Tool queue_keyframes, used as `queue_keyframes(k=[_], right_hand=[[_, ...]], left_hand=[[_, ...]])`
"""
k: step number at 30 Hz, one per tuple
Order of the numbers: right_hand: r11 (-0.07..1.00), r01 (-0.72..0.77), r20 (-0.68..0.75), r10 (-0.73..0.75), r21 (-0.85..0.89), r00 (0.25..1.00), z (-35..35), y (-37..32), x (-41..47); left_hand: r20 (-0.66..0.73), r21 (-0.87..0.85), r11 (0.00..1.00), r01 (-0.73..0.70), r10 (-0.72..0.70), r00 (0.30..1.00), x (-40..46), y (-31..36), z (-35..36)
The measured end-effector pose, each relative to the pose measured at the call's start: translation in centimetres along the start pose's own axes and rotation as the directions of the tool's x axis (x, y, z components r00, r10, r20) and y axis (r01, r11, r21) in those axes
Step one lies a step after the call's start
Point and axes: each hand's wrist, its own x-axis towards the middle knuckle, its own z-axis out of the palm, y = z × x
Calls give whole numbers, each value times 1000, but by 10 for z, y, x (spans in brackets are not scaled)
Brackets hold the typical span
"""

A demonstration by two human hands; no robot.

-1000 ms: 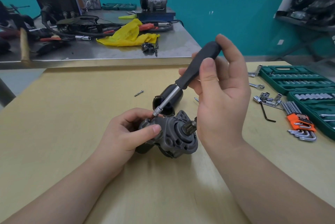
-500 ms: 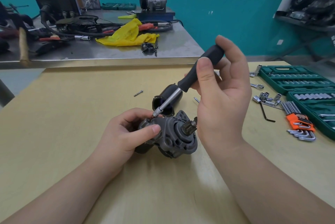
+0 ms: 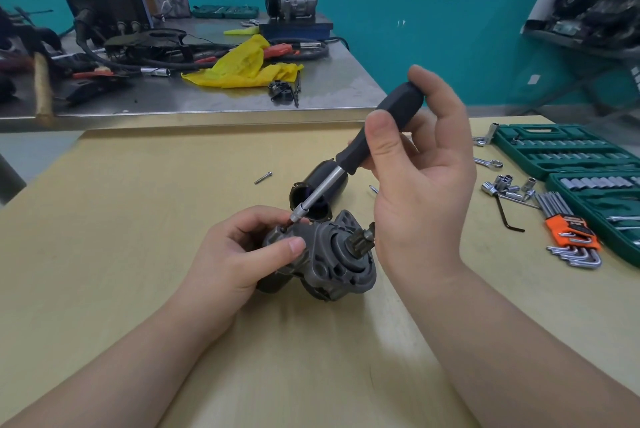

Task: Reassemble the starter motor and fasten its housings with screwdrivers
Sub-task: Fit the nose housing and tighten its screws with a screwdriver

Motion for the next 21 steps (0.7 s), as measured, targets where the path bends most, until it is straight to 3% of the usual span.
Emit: queue_keyframes(k=[6, 13, 21], right_hand=[[997, -57, 16, 56, 47, 998, -3, 3, -3], [1000, -1, -35, 1, -1, 999, 1, -1, 1], [998, -49, 19, 48, 36, 999, -1, 0, -4]], left_hand=[[-9, 12, 1000, -3, 3, 1000, 0, 0, 0], [-21, 5, 1000, 6, -6, 1000, 0, -1, 0], [-14, 6, 1000, 5, -5, 1000, -1, -1, 0]])
